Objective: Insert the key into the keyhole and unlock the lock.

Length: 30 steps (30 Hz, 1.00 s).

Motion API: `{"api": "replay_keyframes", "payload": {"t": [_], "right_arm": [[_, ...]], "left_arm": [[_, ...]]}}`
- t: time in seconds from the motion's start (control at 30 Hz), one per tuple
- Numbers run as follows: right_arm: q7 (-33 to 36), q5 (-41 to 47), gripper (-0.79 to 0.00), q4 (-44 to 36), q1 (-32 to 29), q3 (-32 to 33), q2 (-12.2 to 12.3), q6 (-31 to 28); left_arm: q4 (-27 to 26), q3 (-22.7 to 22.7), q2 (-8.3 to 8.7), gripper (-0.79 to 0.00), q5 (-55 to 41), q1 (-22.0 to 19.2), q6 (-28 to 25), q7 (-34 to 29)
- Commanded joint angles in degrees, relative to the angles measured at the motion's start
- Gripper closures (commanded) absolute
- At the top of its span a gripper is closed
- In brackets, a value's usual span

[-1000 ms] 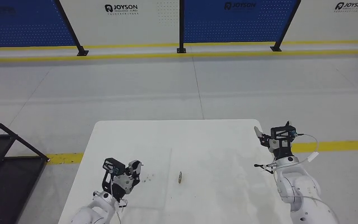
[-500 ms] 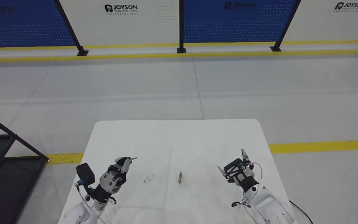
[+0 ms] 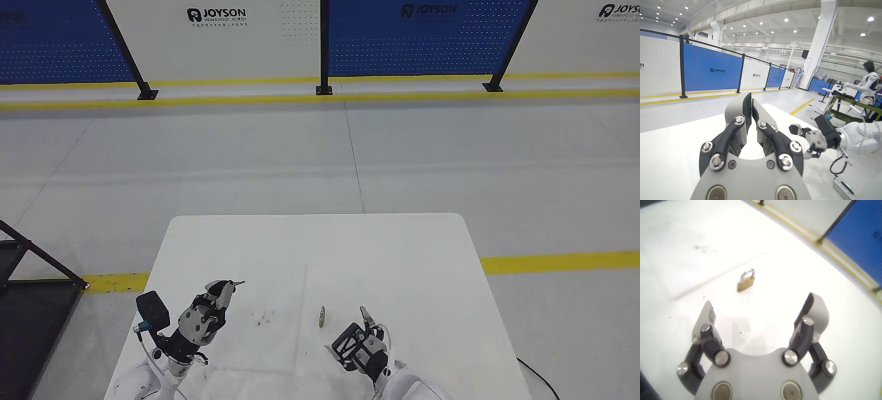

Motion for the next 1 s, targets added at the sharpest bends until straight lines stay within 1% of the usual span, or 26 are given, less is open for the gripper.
{"api": "replay_keyframes", "payload": {"t": [0.0, 0.13, 0.27, 0.3, 0.33, 0.37, 0.47, 0.5, 0.53, 0.57, 0.73, 0.9, 0.97], "right_arm": [[0.4, 2.6, -0.785, 2.4, 2.2, -2.1, -0.8, 1.5], [0.3, 5.8, -0.785, 6.9, 5.8, -5.8, -2.4, 4.5], [-1.2, 7.4, -0.785, 10.1, 7.9, -8.3, -3.7, 8.4], [-1.6, 7.8, -0.711, 10.8, 8.2, -8.7, -4.0, 9.1], [-1.8, 8.1, -0.551, 11.5, 8.6, -9.1, -4.2, 9.7], [-2.0, 8.3, -0.459, 12.1, 9.0, -9.5, -4.4, 10.1], [-2.4, 9.0, -0.468, 13.9, 10.1, -10.3, -5.0, 11.3], [-2.6, 9.3, -0.382, 14.4, 10.4, -10.6, -5.2, 11.5], [-2.7, 9.6, -0.360, 14.9, 10.7, -10.7, -5.4, 11.7], [-2.9, 9.9, -0.351, 15.4, 11.0, -10.9, -5.5, 11.8], [-3.4, 11.0, -0.372, 17.4, 12.4, -11.5, -6.3, 12.8], [-3.8, 12.2, -0.329, 18.9, 13.4, -11.7, -6.8, 12.8], [-3.9, 12.5, -0.329, 19.4, 13.8, -11.8, -7.0, 12.7]], "left_arm": [[0.0, 0.0, 0.00, 0.000, 0.0, 0.0, 0.0, 0.0], [0.0, 0.0, 0.00, 0.000, 0.0, 0.0, 0.0, 0.0], [0.0, 0.0, 0.00, 0.000, 0.0, 0.0, 0.0, 0.0], [0.0, 0.0, 0.00, 0.000, 0.0, 0.0, 0.0, 0.0], [0.0, 0.0, 0.00, 0.000, 0.0, 0.0, 0.0, 0.0], [0.0, 0.0, 0.00, 0.000, 0.0, 0.0, 0.0, 0.0], [0.0, 0.0, 0.00, 0.000, 0.0, 0.0, 0.0, 0.0], [0.0, 0.0, 0.00, 0.000, 0.0, 0.0, 0.0, 0.0], [0.0, 0.0, 0.00, 0.000, 0.0, 0.0, 0.0, 0.0], [0.0, 0.0, 0.00, 0.000, 0.0, 0.0, 0.0, 0.0], [0.0, 0.0, 0.00, 0.000, 0.0, 0.0, 0.0, 0.0], [0.0, 0.0, 0.00, 0.000, 0.0, 0.0, 0.0, 0.0], [0.0, 0.0, 0.00, 0.000, 0.0, 0.0, 0.0, 0.0]]}}
